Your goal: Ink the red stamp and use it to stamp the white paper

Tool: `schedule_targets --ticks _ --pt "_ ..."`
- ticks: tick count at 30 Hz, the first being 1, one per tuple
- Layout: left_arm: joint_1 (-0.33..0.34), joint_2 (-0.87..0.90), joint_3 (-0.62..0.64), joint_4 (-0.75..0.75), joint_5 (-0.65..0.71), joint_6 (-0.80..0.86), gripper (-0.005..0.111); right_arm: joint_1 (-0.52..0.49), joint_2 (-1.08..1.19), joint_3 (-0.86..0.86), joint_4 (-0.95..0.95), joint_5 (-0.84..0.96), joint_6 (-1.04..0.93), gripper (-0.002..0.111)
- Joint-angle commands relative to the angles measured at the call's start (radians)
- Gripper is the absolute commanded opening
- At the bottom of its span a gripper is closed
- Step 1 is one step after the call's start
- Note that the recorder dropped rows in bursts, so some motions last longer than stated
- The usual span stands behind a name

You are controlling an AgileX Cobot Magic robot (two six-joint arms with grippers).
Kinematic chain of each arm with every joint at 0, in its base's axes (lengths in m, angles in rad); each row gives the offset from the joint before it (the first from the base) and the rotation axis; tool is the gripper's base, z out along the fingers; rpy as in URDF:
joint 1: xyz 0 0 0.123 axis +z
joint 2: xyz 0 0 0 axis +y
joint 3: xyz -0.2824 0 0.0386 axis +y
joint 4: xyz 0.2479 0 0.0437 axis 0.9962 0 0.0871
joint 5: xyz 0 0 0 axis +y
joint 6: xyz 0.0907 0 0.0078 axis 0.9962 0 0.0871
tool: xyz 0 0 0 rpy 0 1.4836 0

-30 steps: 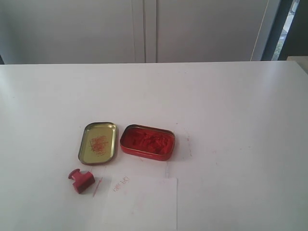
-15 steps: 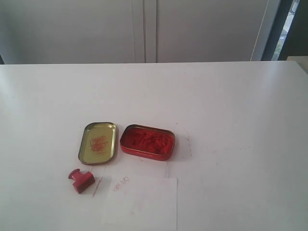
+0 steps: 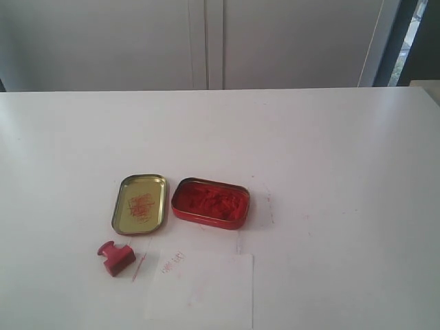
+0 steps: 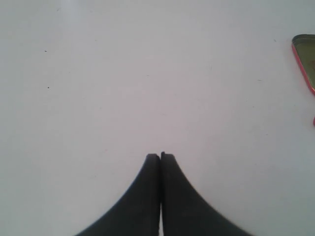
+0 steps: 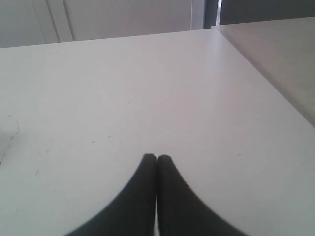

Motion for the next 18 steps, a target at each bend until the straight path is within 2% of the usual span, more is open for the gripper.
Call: schedule_targets --ticks 1,18 --pt "0.000 -0.004 0.012 -0.002 0.012 0.004 0.000 0.002 -0.004 0.005 0.001 -0.008 -0.003 0.000" --pt "0.000 -0.004 0.012 -0.144 -0.013 0.266 0.000 0.002 -0.004 0.005 0.001 -0.008 -0.003 0.000"
